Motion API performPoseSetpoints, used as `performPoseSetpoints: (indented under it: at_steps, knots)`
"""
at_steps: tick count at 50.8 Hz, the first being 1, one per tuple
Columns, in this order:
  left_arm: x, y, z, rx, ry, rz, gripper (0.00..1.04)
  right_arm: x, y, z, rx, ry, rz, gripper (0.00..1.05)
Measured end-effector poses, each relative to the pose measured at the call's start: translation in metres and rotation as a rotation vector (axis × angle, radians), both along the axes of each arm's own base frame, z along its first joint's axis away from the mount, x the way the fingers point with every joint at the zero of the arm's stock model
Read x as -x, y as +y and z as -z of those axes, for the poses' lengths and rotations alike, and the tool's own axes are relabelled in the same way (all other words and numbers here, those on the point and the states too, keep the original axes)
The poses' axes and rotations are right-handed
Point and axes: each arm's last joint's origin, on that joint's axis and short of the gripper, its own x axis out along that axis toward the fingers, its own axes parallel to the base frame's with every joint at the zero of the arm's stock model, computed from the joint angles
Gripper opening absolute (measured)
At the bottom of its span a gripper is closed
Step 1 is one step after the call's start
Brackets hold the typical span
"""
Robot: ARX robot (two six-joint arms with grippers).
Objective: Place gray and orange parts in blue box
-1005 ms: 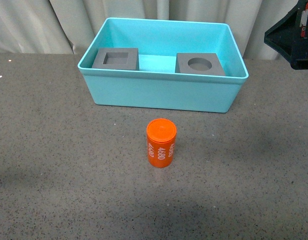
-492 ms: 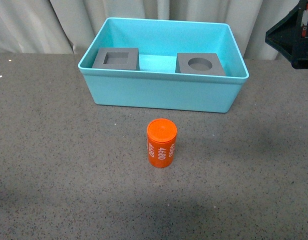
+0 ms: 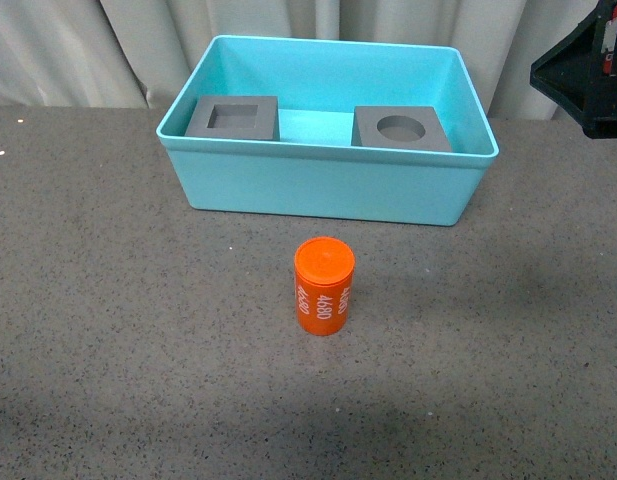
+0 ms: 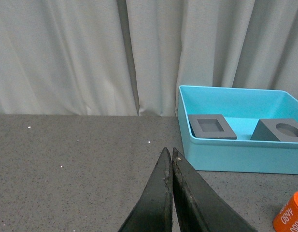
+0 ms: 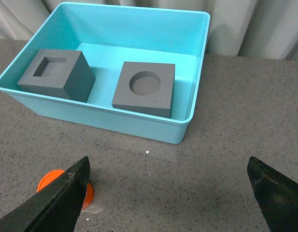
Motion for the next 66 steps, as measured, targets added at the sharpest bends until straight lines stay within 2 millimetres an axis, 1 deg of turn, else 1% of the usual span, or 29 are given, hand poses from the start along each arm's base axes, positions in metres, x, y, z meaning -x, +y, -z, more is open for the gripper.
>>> performPoseSetpoints:
  at_steps: [25, 29, 32, 40, 48, 51, 55, 58, 60, 66]
  knots:
    - [0.012, 0.000, 0.000, 0.000, -0.002, 0.000, 0.04, 0.000, 0.000, 0.000, 0.000, 0.000, 0.000, 0.95]
    - [0.019, 0.000, 0.005, 0.000, 0.034, 0.003, 0.04, 0.000, 0.000, 0.000, 0.000, 0.000, 0.000, 0.95]
    - [0.023, 0.000, 0.004, 0.000, 0.008, 0.002, 0.04, 0.000, 0.000, 0.000, 0.000, 0.000, 0.000, 0.95]
    - [0.023, 0.000, 0.003, 0.000, 0.006, 0.002, 0.04, 0.000, 0.000, 0.000, 0.000, 0.000, 0.000, 0.95]
    - [0.023, 0.000, 0.004, 0.000, 0.006, 0.002, 0.26, 0.000, 0.000, 0.000, 0.000, 0.000, 0.000, 0.95]
    - [0.023, 0.000, 0.003, 0.000, 0.006, 0.002, 0.40, 0.000, 0.000, 0.000, 0.000, 0.000, 0.000, 0.95]
    - [0.023, 0.000, 0.003, 0.000, 0.006, 0.002, 0.54, 0.000, 0.000, 0.000, 0.000, 0.000, 0.000, 0.95]
    - [0.023, 0.000, 0.003, 0.000, 0.006, 0.002, 0.62, 0.000, 0.000, 0.000, 0.000, 0.000, 0.000, 0.95]
    - [0.023, 0.000, 0.003, 0.000, 0.006, 0.002, 0.69, 0.000, 0.000, 0.000, 0.000, 0.000, 0.000, 0.95]
    - [0.023, 0.000, 0.003, 0.000, 0.006, 0.002, 0.96, 0.000, 0.000, 0.000, 0.000, 0.000, 0.000, 0.95]
